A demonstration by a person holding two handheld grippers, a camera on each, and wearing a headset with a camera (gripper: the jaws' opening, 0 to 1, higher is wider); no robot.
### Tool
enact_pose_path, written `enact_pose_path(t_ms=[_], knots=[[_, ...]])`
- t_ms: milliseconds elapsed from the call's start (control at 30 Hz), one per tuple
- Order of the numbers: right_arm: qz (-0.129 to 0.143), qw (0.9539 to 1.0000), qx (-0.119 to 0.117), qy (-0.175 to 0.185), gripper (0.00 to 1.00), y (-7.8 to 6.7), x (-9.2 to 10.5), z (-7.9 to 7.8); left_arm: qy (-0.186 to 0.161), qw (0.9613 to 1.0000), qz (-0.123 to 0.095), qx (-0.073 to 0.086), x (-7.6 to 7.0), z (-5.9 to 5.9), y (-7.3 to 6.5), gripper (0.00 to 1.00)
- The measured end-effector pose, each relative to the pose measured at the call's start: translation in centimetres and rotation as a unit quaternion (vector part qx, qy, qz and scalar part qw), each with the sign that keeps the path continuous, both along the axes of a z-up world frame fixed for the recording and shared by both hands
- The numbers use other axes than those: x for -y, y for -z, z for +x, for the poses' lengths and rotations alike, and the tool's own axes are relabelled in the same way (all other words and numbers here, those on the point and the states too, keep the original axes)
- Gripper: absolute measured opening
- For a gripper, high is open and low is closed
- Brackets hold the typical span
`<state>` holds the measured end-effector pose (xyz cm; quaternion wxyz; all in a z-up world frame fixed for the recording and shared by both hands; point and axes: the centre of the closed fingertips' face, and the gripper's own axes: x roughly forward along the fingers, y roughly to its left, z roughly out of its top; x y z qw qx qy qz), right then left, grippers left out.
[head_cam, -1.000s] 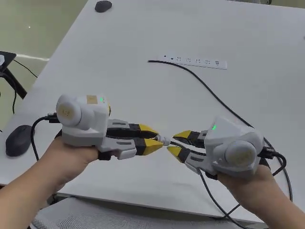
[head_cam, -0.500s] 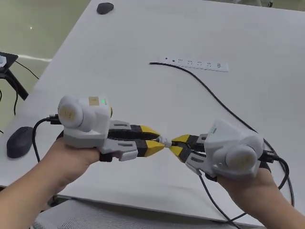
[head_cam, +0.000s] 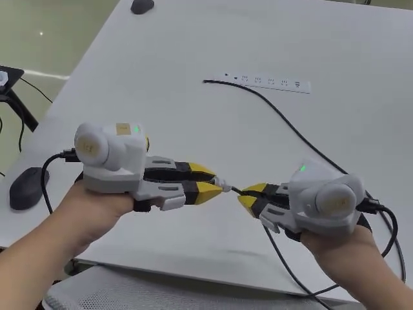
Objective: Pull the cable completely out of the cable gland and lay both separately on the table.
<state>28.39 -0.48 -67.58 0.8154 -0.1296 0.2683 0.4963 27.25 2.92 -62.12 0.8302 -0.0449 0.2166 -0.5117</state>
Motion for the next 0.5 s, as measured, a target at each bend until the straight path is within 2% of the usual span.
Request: enact_pose_path(t_ms=[100,333,467,500], knots=[[0.003,0.9999,-0.01,0.007,0.0,0.4,0.3,0.2,-0.002,1.0,-0.004,0.0,0.1,0.1,-0.2,0.15],[0.013,0.9967,-0.063,0.048,0.0,1.8,1.2,0.5,-0.006,1.0,-0.006,0.001,-0.1,0.2,-0.3,0.15],[0.026,0.9911,-0.104,0.079,0.01,2.6,1.8,0.5,-0.008,1.0,-0.006,0.001,-0.2,0.3,-0.3,0.15],[0.029,0.9885,-0.12,0.088,0.01,3.0,2.0,0.4,-0.009,0.9999,-0.006,0.001,-0.2,0.3,-0.3,0.15]])
